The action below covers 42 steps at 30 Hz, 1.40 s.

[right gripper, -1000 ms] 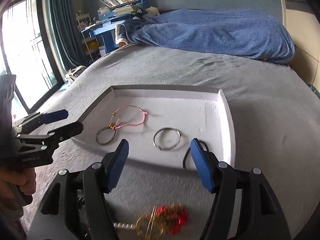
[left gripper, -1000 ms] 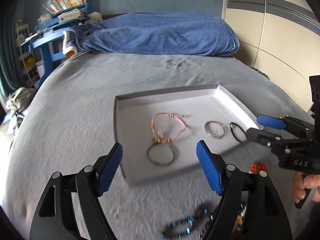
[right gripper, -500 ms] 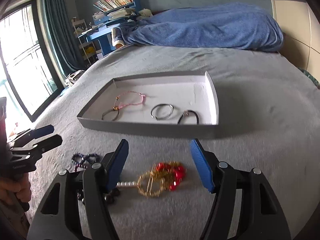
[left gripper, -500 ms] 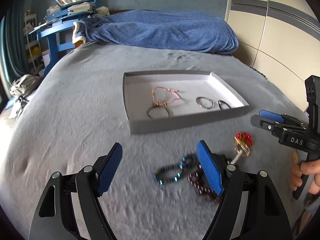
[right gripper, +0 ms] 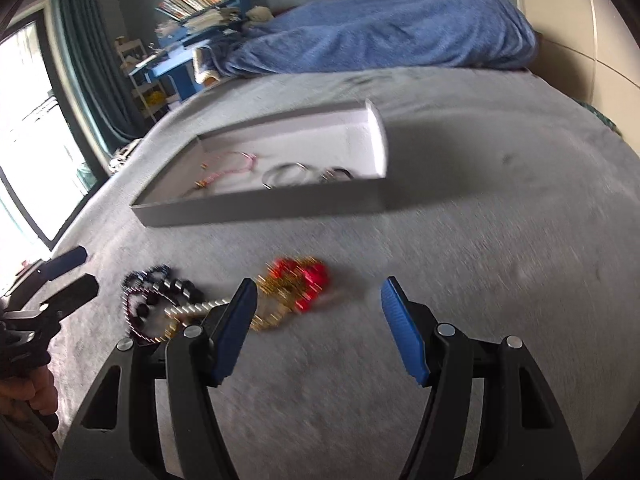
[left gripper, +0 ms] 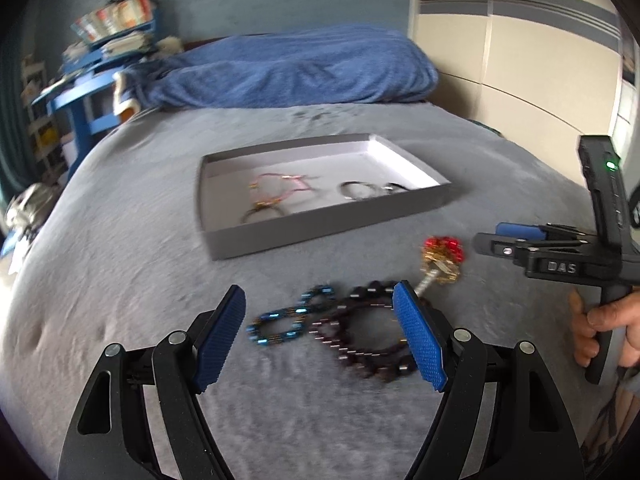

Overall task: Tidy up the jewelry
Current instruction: 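Move both grippers back over the remaining jewelry pile, then grasp the pearl hairpin with the left gripper while the right gripper grasps the red-bead gold earring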

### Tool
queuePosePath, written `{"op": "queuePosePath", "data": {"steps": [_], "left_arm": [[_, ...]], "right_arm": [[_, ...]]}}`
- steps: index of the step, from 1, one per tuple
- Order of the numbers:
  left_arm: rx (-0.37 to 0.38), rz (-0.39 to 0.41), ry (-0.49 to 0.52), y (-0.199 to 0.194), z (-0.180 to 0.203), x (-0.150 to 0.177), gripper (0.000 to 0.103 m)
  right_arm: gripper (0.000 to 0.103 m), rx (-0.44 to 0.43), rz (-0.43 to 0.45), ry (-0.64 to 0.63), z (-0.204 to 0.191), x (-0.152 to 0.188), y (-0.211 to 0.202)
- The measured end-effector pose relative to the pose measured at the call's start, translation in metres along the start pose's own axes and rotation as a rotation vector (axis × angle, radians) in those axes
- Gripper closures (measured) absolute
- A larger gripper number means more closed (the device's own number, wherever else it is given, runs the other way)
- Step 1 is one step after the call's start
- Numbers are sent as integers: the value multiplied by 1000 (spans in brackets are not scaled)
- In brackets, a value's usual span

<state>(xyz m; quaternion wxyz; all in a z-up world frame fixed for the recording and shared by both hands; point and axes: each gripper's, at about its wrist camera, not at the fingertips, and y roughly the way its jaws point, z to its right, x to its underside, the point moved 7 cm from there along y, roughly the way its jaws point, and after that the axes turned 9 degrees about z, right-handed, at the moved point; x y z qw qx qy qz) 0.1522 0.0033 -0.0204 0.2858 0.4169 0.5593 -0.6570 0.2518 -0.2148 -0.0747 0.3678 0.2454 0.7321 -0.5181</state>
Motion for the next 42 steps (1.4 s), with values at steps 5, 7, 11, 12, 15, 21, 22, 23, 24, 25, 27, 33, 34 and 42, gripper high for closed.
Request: {"op": "queuePosePath", "data": {"steps": [5, 7, 11, 12, 15, 21, 22, 23, 24, 25, 27, 33, 34, 42], "left_arm": [[64, -10, 91, 13, 37, 4, 27], [86, -18, 120, 18, 47, 5, 29], [125, -39, 152, 31, 62, 6, 35], [130, -50, 163, 37, 64, 6, 38], [138, -79, 172, 48, 66, 9, 50], [147, -108, 214, 63, 73, 12, 61], [150, -115, 226, 64, 75, 14, 63], [146, -120, 242, 66, 77, 16, 66], [140, -122, 251, 66, 78, 17, 69], [133, -122, 259, 66, 78, 17, 72], [141, -119, 258, 66, 79, 16, 91], [142, -80, 183, 56, 67, 6, 95], [148, -73, 158, 54, 63, 3, 95], [99, -58, 27, 28, 24, -3, 95]], "right_arm": [[39, 26, -1, 54, 20, 4, -4], [38, 28, 0, 62, 22, 4, -4], [37, 30, -1, 76, 26, 5, -6], [37, 31, -1, 80, 27, 5, -6], [37, 30, -1, 97, 30, 6, -6], [37, 30, -10, 91, 29, 7, -2], [37, 30, -12, 87, 28, 8, -2], [37, 30, -13, 82, 27, 8, -1], [37, 30, -15, 76, 25, 9, 0], [37, 31, -18, 67, 23, 9, 1], [37, 30, -19, 52, 20, 10, 2], [37, 2, -8, 15, 6, 8, 2], [37, -5, -6, 11, 3, 9, 2], [54, -76, -17, -14, -18, 3, 16]]}}
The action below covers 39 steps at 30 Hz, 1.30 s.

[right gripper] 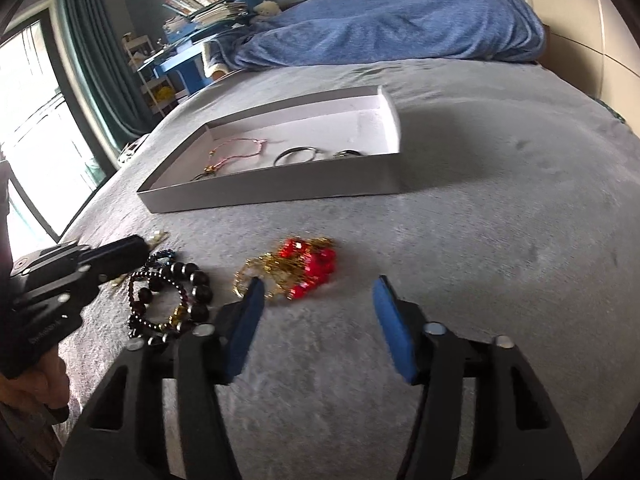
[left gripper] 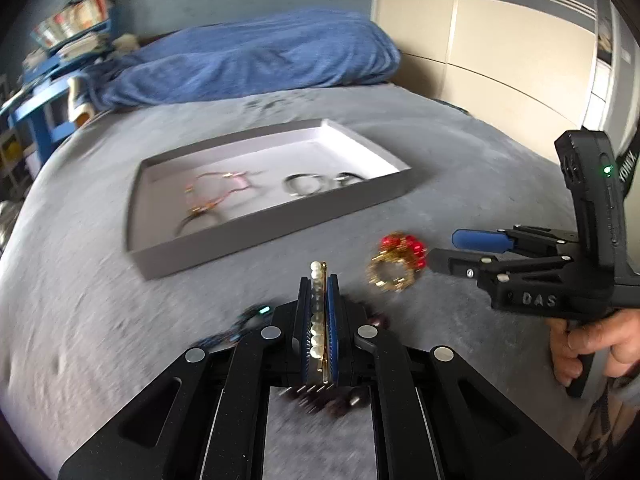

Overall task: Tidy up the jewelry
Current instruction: 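Grasp the pearl hairpin with the left gripper while the right gripper grasps the red-bead gold earring, then carry the pearl hairpin into the tray with the left gripper while the right gripper carries the earring there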

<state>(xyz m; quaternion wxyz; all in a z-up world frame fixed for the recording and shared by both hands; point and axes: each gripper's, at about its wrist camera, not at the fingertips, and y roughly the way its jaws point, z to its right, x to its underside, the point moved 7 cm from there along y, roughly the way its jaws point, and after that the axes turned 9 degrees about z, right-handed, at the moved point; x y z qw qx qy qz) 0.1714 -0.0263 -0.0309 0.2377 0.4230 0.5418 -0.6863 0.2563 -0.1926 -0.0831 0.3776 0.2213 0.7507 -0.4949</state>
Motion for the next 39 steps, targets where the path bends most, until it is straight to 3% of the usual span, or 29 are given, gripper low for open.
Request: {"op": "queuePosePath", "data": {"steps": [5, 7, 10, 16, 21, 39], "left_arm": [[-44, -9, -58, -11, -24, 7, 95], [-53, -12, -71, -13, -29, 10, 95], [-61, -12, -77, -15, -32, 11, 95], [-57, -6, -89, -15, -33, 11, 95], [-49, 5, -107, -16, -34, 9, 95], [-47, 40, -135, -21, -41, -4, 95]], "right_arm": [[67, -4, -30, 1, -2, -3, 16], [89, -16, -59, 14, 0, 1, 22], [94, -48, -25, 34, 0, -3, 17], [94, -104, 124, 16, -16, -34, -19], [94, -118, 185, 1, -26, -50, -38], [94, -88, 188, 24, -16, -53, -41]]}}
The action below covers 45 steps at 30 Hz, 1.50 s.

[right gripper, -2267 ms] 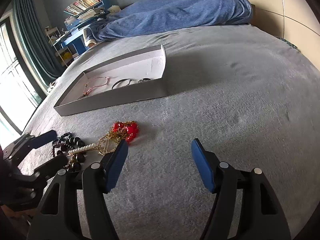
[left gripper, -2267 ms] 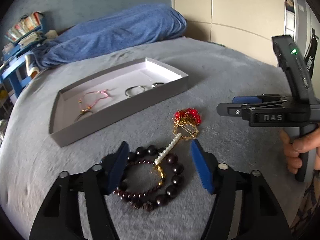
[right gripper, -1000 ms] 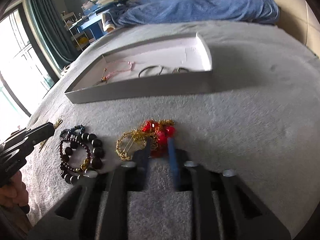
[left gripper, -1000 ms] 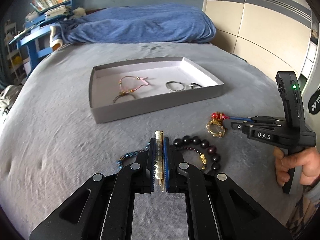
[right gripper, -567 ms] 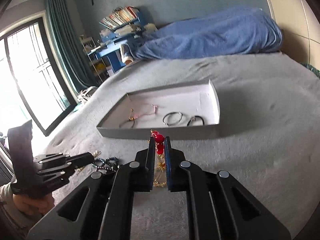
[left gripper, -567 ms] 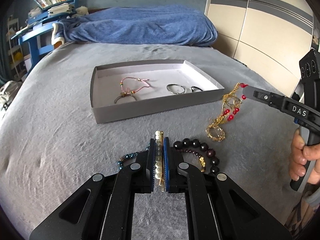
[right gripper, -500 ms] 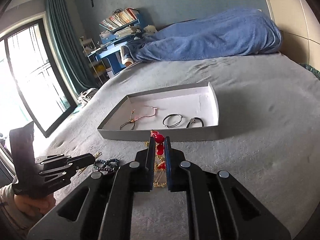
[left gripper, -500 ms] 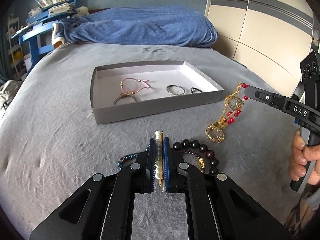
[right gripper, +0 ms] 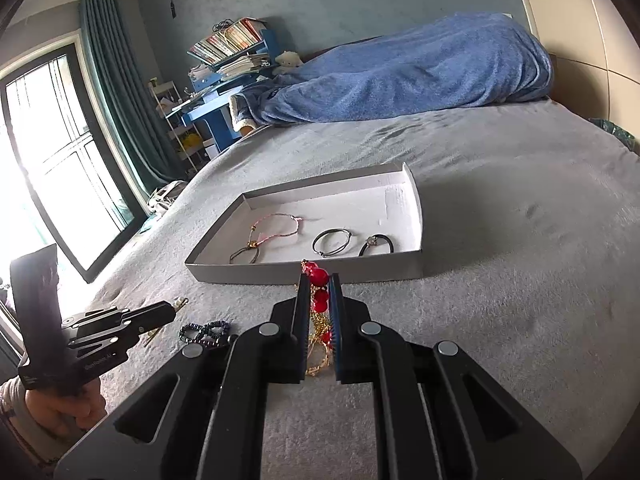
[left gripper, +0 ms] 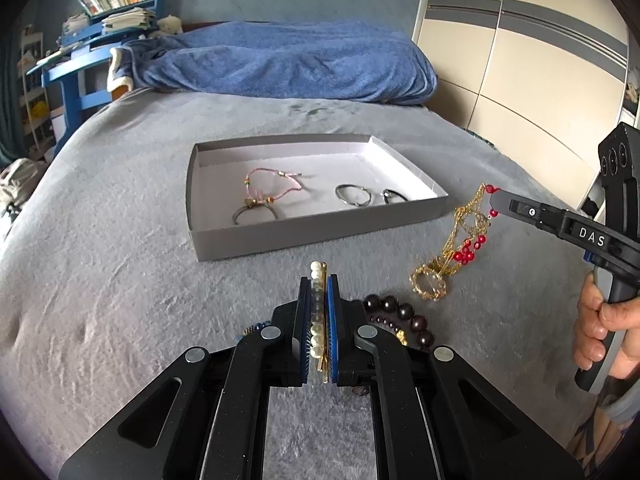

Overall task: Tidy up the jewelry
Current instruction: 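Carry the pearl hairpin into the tray with the left gripper while the right gripper carries the earring there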

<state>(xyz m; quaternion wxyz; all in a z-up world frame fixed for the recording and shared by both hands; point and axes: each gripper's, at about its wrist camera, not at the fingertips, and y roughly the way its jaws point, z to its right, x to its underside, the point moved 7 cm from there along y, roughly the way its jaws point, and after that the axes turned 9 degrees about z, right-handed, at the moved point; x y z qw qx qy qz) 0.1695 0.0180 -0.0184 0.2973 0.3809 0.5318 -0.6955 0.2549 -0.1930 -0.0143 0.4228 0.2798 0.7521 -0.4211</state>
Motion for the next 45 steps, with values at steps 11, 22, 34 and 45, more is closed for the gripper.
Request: {"op": "queuePosePath", "data": {"steps": [11, 22, 34, 45], "left_arm": [[-7, 24, 2, 12, -15, -31, 95], [-29, 31, 32, 41, -37, -67, 95], [-25, 2, 29, 87, -63, -95, 95], [-31, -85, 60, 145, -88, -105, 95]], "right_arm": [[94, -16, 33, -22, -3, -33, 5], [94, -26, 48, -56, -4, -72, 32], [94, -31, 62, -90, -7, -110, 74], [94, 3, 20, -117, 12, -117, 129]]}}
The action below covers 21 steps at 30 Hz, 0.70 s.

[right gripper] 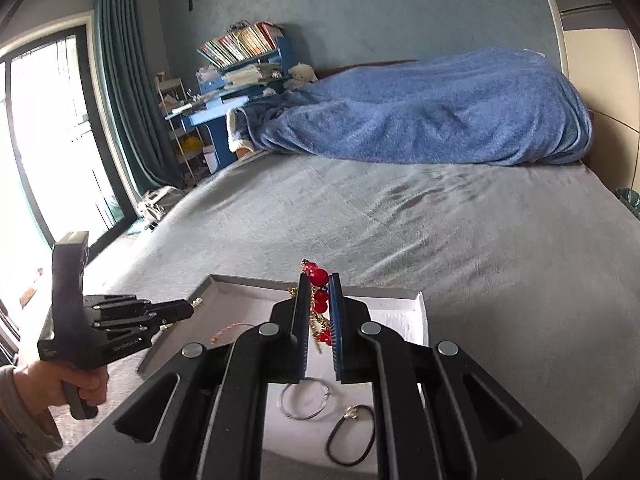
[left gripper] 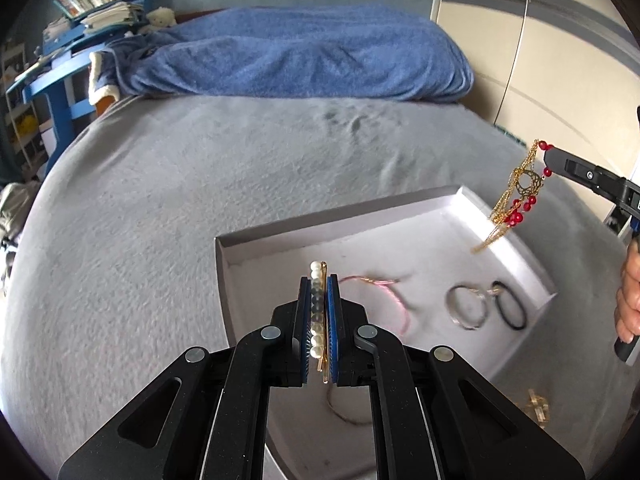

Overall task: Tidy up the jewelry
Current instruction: 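Carry the pearl hairpin into the tray with the left gripper while the right gripper carries the earring there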

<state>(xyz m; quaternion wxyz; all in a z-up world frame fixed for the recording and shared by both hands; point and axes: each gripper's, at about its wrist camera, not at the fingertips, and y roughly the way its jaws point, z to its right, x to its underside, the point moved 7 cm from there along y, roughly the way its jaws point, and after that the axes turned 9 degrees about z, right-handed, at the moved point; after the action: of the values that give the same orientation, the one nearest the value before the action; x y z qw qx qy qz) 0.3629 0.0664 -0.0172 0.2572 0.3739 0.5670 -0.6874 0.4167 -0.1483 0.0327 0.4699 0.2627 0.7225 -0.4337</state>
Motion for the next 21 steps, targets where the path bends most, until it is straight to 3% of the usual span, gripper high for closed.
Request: {"op": "queuePosePath", "data": {"steps": [8, 15, 19, 21], "left_arm": [[-22, -130, 4, 39, -12, 11, 95], [-26, -174, -12, 52, -12, 23, 92], [-36, -155, -23, 46, -15, 20, 73], [-34, -138, -28, 40, -16, 17, 58]], "right_arm": [[94, 34, -110, 33, 28, 30, 45], [94, 51, -183, 76, 42, 58, 63], [93, 59, -190, 100, 49, 63, 63], [92, 64, -187, 105, 51, 64, 62]]}}
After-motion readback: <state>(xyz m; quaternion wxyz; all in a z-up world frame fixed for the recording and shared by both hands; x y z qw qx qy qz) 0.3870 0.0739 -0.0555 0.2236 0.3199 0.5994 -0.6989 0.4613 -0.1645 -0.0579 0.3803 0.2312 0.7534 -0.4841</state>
